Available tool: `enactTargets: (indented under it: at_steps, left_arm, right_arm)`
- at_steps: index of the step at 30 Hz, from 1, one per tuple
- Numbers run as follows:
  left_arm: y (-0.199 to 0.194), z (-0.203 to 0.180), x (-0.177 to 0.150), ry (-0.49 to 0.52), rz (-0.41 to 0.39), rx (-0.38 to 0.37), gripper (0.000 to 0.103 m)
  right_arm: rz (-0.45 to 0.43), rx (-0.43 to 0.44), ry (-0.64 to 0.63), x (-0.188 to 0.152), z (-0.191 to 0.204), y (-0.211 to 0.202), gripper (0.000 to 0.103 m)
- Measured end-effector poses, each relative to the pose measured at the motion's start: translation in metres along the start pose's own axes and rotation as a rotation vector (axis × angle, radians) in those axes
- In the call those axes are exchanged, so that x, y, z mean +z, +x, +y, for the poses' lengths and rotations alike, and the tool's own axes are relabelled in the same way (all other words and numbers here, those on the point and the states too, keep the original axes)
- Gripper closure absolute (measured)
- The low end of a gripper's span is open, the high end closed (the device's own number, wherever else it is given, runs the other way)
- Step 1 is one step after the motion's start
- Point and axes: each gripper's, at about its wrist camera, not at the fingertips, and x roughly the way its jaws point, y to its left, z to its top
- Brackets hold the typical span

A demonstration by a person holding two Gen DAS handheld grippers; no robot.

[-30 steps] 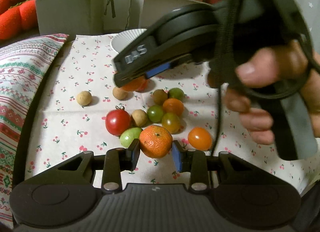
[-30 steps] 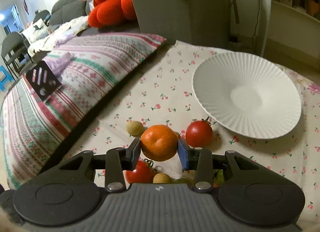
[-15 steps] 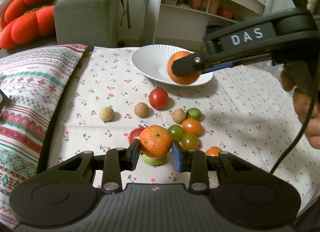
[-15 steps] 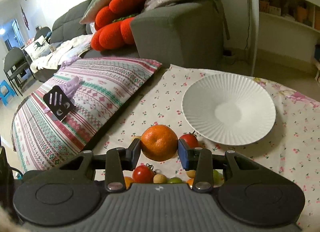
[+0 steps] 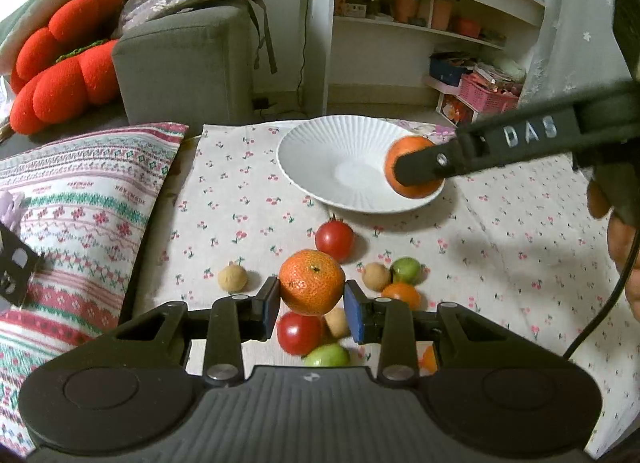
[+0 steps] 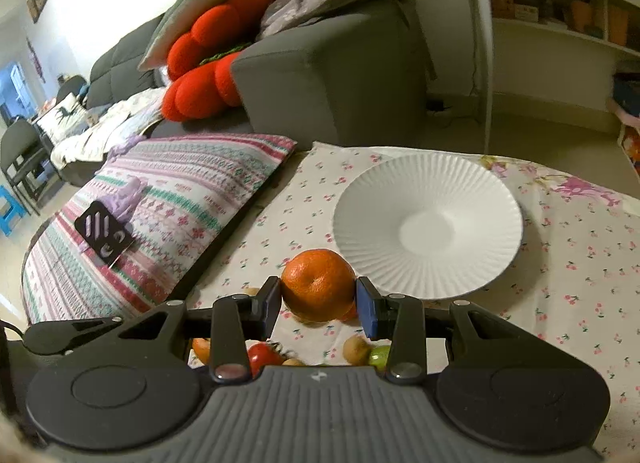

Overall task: Organize fruits
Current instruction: 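Carry the left gripper's mandarin to the white plate while the right gripper carries its mandarin there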

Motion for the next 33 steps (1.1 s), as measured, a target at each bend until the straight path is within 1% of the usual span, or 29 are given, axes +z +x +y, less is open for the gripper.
enactTargets:
  at_steps: [13,17,21,25,28,31,33]
  left_arm:
    - [0.02,0.002,0.04,0.042,0.013,0.025,0.077]
    - [0.031,0.003,0.051,0.057,0.014,0.03,0.077]
    - [0.045,0.003,0.059,0.065,0.021,0.027,0.077]
    - [0.063,0.005,0.07,0.067,0.036,0.01,0.077]
    - [0.075,0.006,0.079,0.066,0.033,-0.002,0.077]
    - [0.089,0.005,0.086,0.082,0.023,-0.023,0.077]
    - [0.096,0.001,0.088,0.108,-0.003,-0.043,0.077]
  right_arm:
    - [0.005,-0.043,0.061,0.009,-0.033,0.009,0.066]
    - [0.012,-0.051,0.078,0.014,-0.041,0.015,0.066]
    - [0.018,-0.08,0.089,0.02,-0.05,0.023,0.066]
    - [0.023,-0.115,0.09,0.027,-0.061,0.032,0.066]
    - [0.021,-0.152,0.087,0.033,-0.073,0.038,0.066]
    - [0.027,-0.188,0.085,0.035,-0.084,0.046,0.066]
    - [0.041,-0.211,0.069,0.034,-0.088,0.054,0.066]
